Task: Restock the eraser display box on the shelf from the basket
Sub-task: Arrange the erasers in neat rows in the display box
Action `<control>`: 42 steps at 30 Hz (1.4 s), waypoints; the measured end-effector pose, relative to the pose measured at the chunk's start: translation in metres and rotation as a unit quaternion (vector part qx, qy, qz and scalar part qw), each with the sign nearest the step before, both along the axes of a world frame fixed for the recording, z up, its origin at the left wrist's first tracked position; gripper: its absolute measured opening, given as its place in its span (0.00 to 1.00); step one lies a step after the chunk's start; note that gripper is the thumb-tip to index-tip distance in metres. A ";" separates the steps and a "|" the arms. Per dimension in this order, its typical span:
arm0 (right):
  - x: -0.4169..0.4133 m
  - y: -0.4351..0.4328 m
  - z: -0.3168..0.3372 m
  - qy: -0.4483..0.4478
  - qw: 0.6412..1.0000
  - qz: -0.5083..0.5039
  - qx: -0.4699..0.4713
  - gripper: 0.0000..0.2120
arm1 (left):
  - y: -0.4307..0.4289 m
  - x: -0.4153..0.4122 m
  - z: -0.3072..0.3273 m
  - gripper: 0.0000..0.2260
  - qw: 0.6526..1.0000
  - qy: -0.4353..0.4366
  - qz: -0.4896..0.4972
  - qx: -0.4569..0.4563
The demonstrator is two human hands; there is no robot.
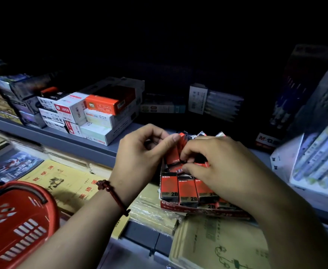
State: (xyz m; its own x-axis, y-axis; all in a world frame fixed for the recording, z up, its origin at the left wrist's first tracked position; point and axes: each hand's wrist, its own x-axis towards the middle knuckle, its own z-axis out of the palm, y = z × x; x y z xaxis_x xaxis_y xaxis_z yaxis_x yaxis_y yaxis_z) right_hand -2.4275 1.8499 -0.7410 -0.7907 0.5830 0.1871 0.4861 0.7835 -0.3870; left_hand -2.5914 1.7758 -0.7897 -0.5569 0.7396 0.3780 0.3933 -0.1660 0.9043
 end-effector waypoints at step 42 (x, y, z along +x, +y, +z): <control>0.008 0.016 -0.016 0.147 0.978 0.016 -0.144 0.05 | -0.010 -0.014 0.002 0.07 0.978 -0.108 -0.178 -0.024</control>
